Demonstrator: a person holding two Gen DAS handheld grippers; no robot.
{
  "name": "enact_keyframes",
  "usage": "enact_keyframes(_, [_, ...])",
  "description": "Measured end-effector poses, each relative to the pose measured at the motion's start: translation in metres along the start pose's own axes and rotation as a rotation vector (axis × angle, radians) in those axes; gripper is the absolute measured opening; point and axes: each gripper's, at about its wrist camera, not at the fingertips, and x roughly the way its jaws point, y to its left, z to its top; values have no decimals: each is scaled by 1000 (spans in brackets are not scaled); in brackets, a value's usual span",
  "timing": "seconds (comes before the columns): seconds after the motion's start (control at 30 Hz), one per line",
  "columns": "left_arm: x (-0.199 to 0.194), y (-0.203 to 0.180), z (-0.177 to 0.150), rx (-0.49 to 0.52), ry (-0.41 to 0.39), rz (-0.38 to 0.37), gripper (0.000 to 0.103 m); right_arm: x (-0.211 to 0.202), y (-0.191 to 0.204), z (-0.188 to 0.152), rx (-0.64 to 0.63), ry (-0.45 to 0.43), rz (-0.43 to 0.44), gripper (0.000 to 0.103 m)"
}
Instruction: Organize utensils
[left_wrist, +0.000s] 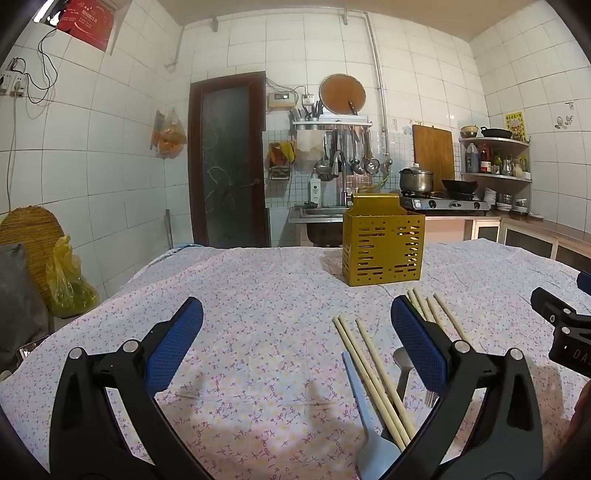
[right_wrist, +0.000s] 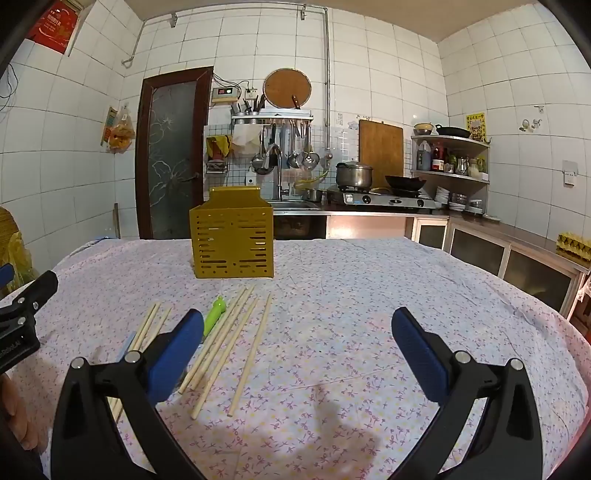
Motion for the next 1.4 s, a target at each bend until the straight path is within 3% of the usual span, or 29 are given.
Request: enact_keyframes(1.4, [-1,0,0,1,-4,1,98,4,-2,1,4,1,-1,99])
